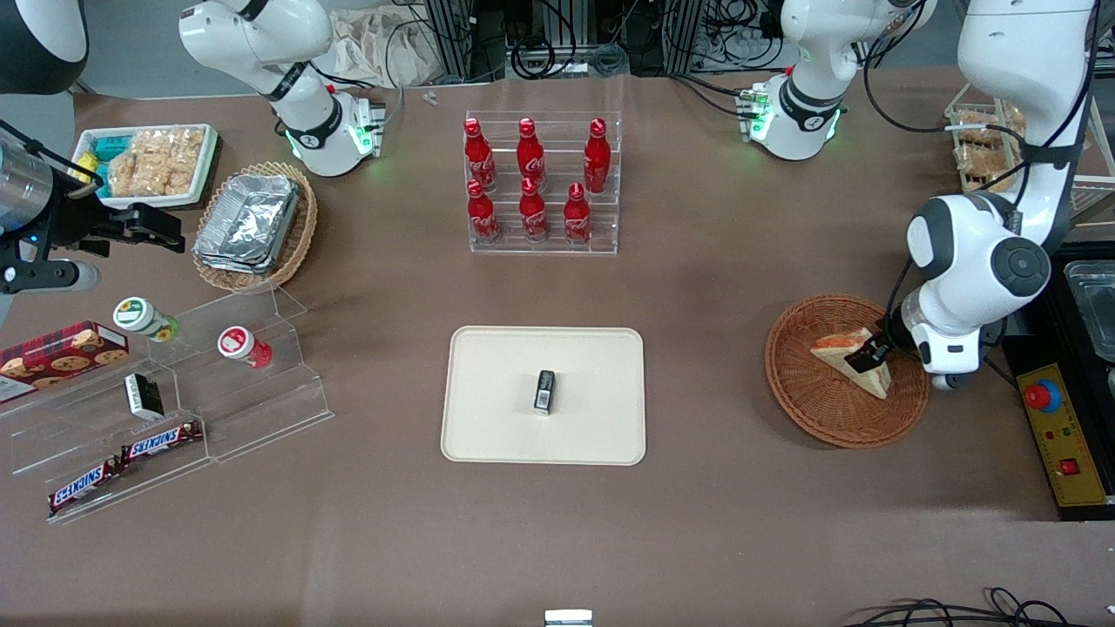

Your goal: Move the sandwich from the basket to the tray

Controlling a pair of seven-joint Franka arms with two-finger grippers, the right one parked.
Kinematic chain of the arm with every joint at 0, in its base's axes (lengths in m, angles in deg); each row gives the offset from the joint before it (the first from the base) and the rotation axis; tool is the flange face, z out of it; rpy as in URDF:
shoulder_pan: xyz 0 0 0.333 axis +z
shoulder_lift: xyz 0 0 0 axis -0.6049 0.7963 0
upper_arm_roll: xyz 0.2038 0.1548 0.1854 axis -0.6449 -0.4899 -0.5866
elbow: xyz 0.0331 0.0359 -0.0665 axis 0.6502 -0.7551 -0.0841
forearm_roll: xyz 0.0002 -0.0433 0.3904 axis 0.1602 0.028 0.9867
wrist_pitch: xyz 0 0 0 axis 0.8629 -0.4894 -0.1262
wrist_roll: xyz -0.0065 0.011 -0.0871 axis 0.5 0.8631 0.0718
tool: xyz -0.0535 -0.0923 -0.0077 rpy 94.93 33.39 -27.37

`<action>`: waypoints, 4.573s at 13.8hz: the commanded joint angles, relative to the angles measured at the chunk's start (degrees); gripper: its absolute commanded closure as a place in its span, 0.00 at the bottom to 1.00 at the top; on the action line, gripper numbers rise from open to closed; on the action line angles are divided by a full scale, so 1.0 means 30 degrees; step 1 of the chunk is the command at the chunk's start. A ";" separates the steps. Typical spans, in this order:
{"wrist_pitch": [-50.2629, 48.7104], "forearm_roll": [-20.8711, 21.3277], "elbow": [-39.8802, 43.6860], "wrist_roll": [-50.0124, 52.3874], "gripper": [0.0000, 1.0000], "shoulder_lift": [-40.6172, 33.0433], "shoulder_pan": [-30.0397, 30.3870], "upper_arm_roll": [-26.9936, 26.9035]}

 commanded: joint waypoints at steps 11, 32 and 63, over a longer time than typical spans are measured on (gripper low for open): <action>0.1510 -0.0169 0.0044 -0.0866 1.00 0.0864 -0.0104 0.0055; -1.0957 -0.0140 1.7624 -0.6383 1.00 0.7388 -1.0499 0.0348; -0.9621 -0.0228 0.7233 -0.6024 0.00 -0.3022 -0.9539 -0.1145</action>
